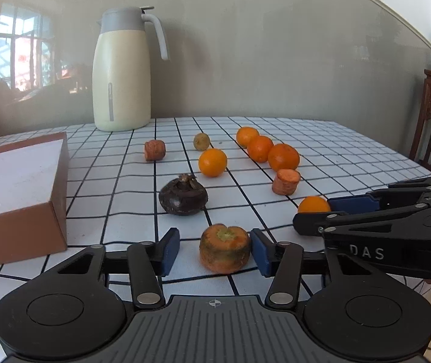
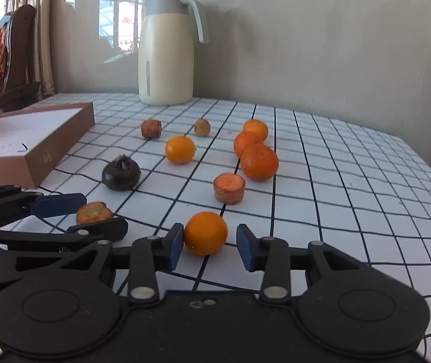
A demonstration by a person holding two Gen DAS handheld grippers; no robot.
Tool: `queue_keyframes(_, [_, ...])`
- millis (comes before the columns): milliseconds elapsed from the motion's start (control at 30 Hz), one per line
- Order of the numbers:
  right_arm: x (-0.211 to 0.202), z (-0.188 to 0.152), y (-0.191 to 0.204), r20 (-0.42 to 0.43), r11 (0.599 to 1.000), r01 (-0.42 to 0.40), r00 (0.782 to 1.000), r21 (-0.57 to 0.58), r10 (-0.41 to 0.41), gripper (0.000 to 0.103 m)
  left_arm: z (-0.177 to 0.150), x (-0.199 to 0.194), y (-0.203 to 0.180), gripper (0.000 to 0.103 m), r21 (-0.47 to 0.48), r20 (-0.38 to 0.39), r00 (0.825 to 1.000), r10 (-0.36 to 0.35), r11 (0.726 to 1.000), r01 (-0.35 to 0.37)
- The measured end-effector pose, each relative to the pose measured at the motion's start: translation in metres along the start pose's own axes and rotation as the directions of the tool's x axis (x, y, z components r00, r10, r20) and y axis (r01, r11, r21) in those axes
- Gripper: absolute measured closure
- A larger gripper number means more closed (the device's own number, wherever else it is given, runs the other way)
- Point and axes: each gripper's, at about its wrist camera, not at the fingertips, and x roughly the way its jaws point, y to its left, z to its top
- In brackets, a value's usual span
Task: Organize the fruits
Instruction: 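Grasp the cut orange-brown fruit with the left tool while the right tool grasps an orange kumquat, then carry both held fruits over the white tray with both tools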
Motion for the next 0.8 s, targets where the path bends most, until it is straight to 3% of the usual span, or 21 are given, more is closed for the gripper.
queue_keyframes(33, [-0.001,0.000,-0.001,0.002,1.000,-0.007,1.000,0.010,0.007,0.078,0.000,-0.001,-0.001,0.055,0.005,0.001,1.000,-0.002,1.000,0.002])
queue_keyframes(100, [-0.001,0.000,-0.001,0.002,1.000,-0.012,1.000,0.016,0.012,0.080,0.000,-0.002,-0.003,0.068,0.008,0.002,1.000,-0.017,1.000,0.017])
queue_keyframes(500, [-0.017,0.004,-0.002,0.070,0.999,0.038,0.997,0.034,-0.040,0.080,0.002,-0.022,0.004,0.067,0.026,0.051,0.999,-0.006,1.000,0.005])
queue_keyframes(800, [-0.035,0.017,0.036,0.183,0.999,-0.045,0.982,0.015,0.042,0.080,0.008,-0.071,0.047,0.067,0.021,0.127,0.989,0.082,0.996,-0.085])
